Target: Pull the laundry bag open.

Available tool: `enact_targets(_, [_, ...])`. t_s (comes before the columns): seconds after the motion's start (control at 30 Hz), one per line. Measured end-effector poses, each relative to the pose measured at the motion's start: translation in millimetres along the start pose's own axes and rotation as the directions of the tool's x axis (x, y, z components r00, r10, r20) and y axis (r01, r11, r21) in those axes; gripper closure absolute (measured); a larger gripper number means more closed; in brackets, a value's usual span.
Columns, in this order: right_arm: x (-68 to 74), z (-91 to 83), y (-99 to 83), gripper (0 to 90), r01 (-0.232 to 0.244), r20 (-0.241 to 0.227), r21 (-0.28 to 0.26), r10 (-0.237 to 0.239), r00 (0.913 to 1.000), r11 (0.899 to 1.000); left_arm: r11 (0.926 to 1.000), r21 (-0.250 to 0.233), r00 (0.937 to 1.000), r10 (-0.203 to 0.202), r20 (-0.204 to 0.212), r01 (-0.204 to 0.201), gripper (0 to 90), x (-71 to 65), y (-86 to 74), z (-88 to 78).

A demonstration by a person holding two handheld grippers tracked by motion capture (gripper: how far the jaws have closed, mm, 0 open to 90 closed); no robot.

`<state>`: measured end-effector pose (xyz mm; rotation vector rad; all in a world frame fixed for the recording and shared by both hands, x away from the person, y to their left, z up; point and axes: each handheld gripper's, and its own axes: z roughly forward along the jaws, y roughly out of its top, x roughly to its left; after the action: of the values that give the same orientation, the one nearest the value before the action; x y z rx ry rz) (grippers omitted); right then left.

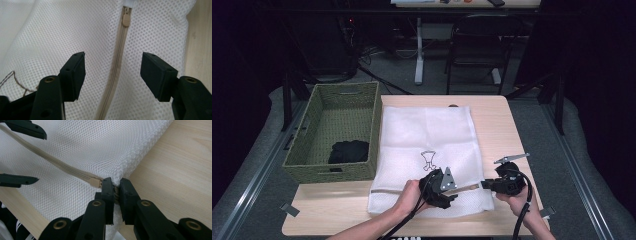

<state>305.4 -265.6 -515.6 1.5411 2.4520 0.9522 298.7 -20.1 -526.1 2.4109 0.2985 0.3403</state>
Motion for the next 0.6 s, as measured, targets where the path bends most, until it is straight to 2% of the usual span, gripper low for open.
enact_targets(0.1, [1.2, -1.3, 0.6, 83.4, 0.002, -0.005, -0.007, -0.002, 1.0, 1.0, 1.0, -0.006, 0.9999, 0.006, 0.009, -0.006, 42.0, -0.3, 4.7, 7.5])
enact_targets(0.13, [2.3, -2.3, 0.9, 83.5, -0.014, -0.013, -0.01, 0.014, 0.9998, 1.0, 0.9999, -0.004, 0.9998, 0.012, 0.017, -0.011, 45.8, -1.7, 7.2, 12.6])
enact_targets(0.27, [2.8, -3.2, 1.3, 83.7, -0.006, -0.02, -0.022, 0.006, 0.9998, 1.0, 0.9996, -0.017, 0.9992, 0.024, 0.032, -0.024, 55.6, -5.4, 10.4, 22.2])
enact_targets(0.4, [3.6, -3.9, 1.6, 83.7, -0.011, -0.037, -0.03, 0.01, 0.9993, 0.999, 0.9988, -0.025, 0.9985, 0.042, 0.036, -0.041, 64.8, -8.2, 12.7, 27.6])
enact_targets(0.6, [5.2, -4.7, 2.0, 83.8, -0.032, -0.054, -0.04, 0.029, 0.9981, 0.999, 0.9974, -0.058, 0.9988, 0.044, 0.023, -0.043, 71.6, -10.9, 17.7, 36.8])
